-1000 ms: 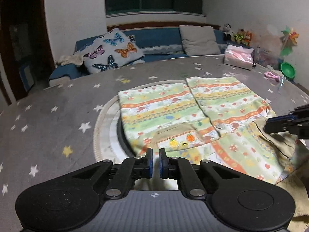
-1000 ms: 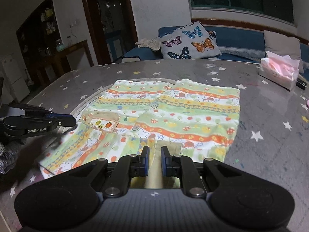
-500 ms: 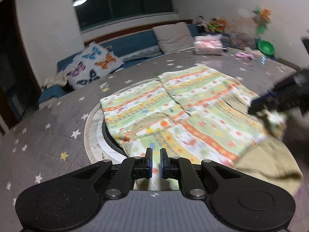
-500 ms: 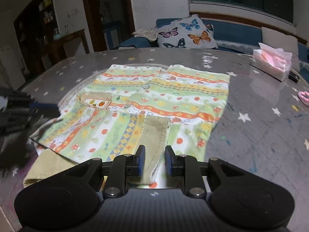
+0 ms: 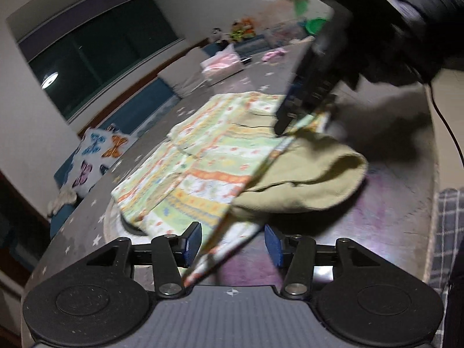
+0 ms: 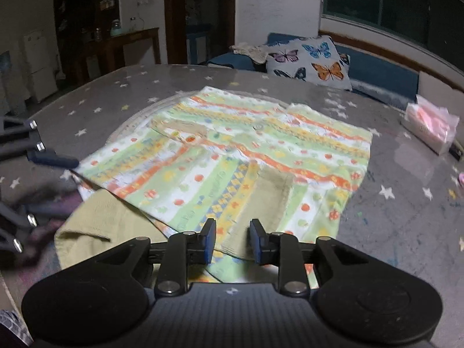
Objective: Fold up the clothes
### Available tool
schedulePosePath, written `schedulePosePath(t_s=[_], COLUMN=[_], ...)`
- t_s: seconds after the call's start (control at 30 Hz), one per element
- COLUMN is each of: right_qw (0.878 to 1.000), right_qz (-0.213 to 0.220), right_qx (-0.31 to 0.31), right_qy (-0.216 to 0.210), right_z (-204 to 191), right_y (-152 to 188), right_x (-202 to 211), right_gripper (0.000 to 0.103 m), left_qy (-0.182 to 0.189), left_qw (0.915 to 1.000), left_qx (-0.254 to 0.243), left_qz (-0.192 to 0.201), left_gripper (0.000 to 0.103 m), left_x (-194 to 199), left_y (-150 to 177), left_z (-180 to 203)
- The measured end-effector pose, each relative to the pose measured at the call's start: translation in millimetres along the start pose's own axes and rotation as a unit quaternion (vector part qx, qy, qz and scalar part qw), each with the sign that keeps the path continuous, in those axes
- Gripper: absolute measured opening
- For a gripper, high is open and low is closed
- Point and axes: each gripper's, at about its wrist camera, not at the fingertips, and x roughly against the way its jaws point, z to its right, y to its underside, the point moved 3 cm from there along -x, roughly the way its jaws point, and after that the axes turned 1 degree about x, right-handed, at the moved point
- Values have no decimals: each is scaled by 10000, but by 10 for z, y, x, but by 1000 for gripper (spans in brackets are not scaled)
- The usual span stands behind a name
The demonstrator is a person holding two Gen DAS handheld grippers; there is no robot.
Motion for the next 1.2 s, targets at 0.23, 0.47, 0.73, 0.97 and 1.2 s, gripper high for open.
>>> schedulePosePath(t_s=[0.23, 0.47, 0.73, 0.97, 1.2], right_qw=[9993, 9980, 9984, 9982, 9939], right_qz=[39, -51, -15, 87, 224], right_qx=[299, 525, 325, 462, 931], right_qy=[-238, -353, -467, -366, -546], right_z=[-199, -302, -128, 41, -46], right_y=[-71, -41, -17, 32, 66], right_x=[-42, -69, 64, 352, 457], right_gripper=[31, 32, 36, 47, 56], left_qy=[-7, 79, 432, 439, 558], left_qw=[9991, 9977, 9973, 9909, 9814], left_qx=[-330, -421, 95, 1144, 1786], left_qz=[282, 519, 585, 551, 419], left_gripper=[52, 52, 11, 5, 5], left_x=[-83, -145, -230, -282, -451], left_y=[-109, -206, -297, -393, -451], left_z=[181, 225, 66, -330, -629])
